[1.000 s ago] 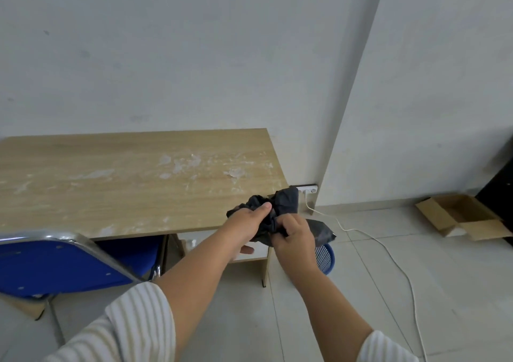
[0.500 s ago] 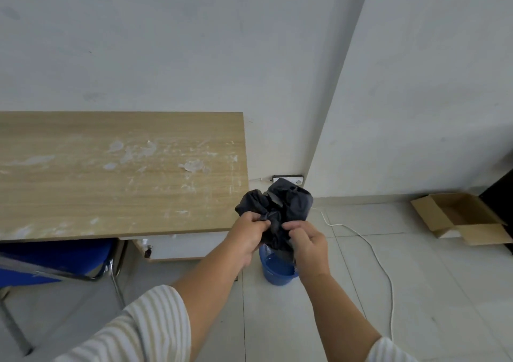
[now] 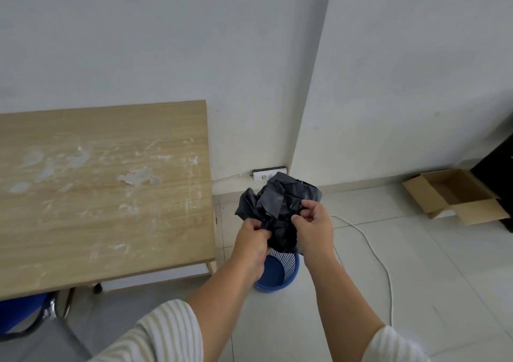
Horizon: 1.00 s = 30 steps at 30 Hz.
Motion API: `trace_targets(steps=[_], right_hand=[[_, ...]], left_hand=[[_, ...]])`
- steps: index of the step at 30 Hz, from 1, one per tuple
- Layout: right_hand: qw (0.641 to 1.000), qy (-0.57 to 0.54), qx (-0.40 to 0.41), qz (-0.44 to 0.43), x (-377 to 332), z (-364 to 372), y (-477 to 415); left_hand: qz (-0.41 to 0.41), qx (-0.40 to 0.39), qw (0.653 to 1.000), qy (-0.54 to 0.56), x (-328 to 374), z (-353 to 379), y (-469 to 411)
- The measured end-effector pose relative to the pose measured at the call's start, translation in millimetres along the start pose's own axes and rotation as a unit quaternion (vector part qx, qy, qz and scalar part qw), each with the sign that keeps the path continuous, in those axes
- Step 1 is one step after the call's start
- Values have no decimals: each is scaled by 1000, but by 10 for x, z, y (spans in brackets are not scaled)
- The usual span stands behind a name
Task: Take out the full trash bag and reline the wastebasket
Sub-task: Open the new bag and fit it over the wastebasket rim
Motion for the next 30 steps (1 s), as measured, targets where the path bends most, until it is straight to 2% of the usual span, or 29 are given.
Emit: trace_targets(steps=[3, 6, 12, 17, 19, 23, 27, 30], right_hand=[[1000, -1, -22, 6, 420, 130, -354], [999, 0, -38, 6, 934, 266, -725], [997, -25, -76, -3, 1992, 613, -1443], [991, -68, -92, -68, 2586, 907, -1815], [987, -68, -96, -111, 2743, 1005, -1894], [980, -46, -106, -160, 2976, 1158, -2035], [974, 74, -105, -185, 3023, 1232, -2067], [954, 183, -92, -220, 3046, 1236, -2044]], left_hand=[[21, 43, 998, -28, -373, 25, -389], [80, 64, 990, -92, -778, 18, -769], [201, 61, 946, -246, -1576, -149, -1632], [273, 52, 916, -289, -2046, -366, -2182], [288, 46, 917, -272, -2235, -422, -2369], [266, 33, 939, -214, -2577, -422, -2671], [186, 54, 978, -73, -2815, -487, -2745], [146, 63, 987, 3, -2874, -549, -2704]])
Point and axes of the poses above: each hand's wrist, its own y-axis away from the middle knuckle, its own z-axis out of the palm, x = y × z, the point moved 4 cm from there along -y, towards the middle knuckle, and after that the axes turned 7 degrees about z, right-handed, at the moved point
